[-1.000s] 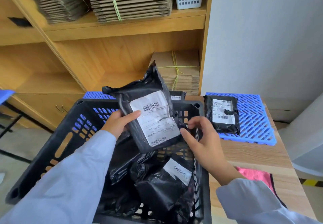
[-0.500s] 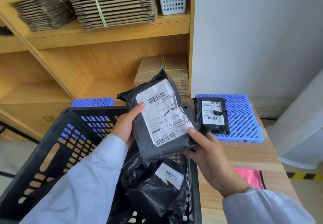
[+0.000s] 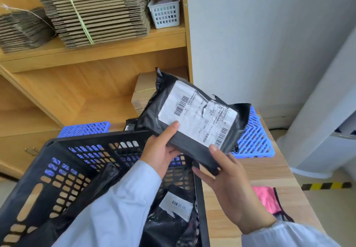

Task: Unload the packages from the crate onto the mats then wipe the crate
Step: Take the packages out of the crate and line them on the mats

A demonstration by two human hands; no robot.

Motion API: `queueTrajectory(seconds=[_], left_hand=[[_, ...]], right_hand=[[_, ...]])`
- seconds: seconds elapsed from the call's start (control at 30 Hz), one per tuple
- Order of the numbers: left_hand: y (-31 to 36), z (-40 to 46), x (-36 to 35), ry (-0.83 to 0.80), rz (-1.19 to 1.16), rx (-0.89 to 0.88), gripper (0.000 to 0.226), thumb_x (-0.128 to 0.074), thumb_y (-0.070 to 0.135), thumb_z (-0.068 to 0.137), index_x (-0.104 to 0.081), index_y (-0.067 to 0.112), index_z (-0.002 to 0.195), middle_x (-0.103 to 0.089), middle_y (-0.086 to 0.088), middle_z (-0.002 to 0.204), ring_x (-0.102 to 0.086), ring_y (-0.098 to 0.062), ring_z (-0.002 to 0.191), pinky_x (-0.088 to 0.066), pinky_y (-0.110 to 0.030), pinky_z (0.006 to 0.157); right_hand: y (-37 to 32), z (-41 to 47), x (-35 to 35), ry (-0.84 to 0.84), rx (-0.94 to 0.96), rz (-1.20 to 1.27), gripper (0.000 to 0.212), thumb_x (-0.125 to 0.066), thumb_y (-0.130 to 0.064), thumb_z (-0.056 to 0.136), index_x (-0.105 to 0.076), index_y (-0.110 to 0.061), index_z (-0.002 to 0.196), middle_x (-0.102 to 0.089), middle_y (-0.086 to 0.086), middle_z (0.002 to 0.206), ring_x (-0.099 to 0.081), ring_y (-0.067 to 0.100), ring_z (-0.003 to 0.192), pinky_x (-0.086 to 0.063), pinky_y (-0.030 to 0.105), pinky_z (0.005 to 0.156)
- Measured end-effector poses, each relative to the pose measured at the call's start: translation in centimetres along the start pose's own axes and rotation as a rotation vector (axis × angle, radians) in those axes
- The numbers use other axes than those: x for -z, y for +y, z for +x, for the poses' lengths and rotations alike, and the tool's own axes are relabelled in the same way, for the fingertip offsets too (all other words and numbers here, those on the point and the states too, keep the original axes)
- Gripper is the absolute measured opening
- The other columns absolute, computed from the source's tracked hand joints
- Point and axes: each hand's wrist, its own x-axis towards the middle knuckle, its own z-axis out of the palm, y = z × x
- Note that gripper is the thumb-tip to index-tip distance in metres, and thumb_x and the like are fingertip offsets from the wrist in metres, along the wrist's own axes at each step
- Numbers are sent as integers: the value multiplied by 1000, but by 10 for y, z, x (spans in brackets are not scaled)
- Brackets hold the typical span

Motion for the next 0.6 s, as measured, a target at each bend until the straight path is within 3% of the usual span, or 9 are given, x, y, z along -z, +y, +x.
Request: queueTrajectory(seconds=[0.13, 0.23, 0.33, 0.43, 0.53, 0.6], left_hand=[[-1, -5, 0, -102, 5, 24, 61, -71, 38, 80, -56, 12, 133, -63, -10, 129, -59, -26, 120, -42, -45, 105], [15, -2, 16, 171, 15, -105, 84, -79, 44, 71, -41, 21, 142, -58, -6, 135, -60, -20, 117, -45, -47, 103], [39, -3, 30, 371, 384, -368, 98, -80, 60, 56, -34, 41, 141, -42, 10, 143, -46, -4, 127, -38, -34, 106], [65, 0, 34, 153, 756, -442, 83, -75, 67, 53, -50, 43, 128, -52, 17, 136, -46, 2, 127, -35, -23, 103], [80, 0, 24, -191, 953, -156, 92, -80, 77, 36, -61, 36, 117, -65, 12, 123, -60, -4, 116, -42, -31, 106], [80, -1, 18, -333, 933, 81, 89, -86, 67, 38, -69, 23, 112, -71, -1, 115, -66, -18, 110, -45, -38, 104]], right_hand=[[-23, 8, 8, 26, 84, -73, 41, -69, -14, 78, -67, -16, 118, -73, 0, 116, -69, 16, 106, -54, 49, 93], [-46, 19, 24, 5, 52, -150, 43, -68, -14, 76, -66, -12, 119, -73, 3, 116, -69, 19, 103, -58, 48, 85], [-68, 29, 38, -61, -15, -269, 41, -66, -11, 73, -68, -7, 113, -73, 10, 108, -72, 20, 88, -62, 40, 70], [-84, 36, 46, -216, -50, -414, 27, -66, -7, 74, -78, -13, 98, -74, 12, 108, -73, 23, 89, -61, 36, 74], [-96, 42, 49, -366, -86, -569, 35, -75, -13, 69, -76, -13, 104, -72, 16, 115, -70, 30, 102, -59, 35, 85], [-101, 45, 48, -389, -85, -607, 42, -75, -13, 68, -72, -9, 110, -71, 18, 115, -70, 32, 101, -58, 38, 86]])
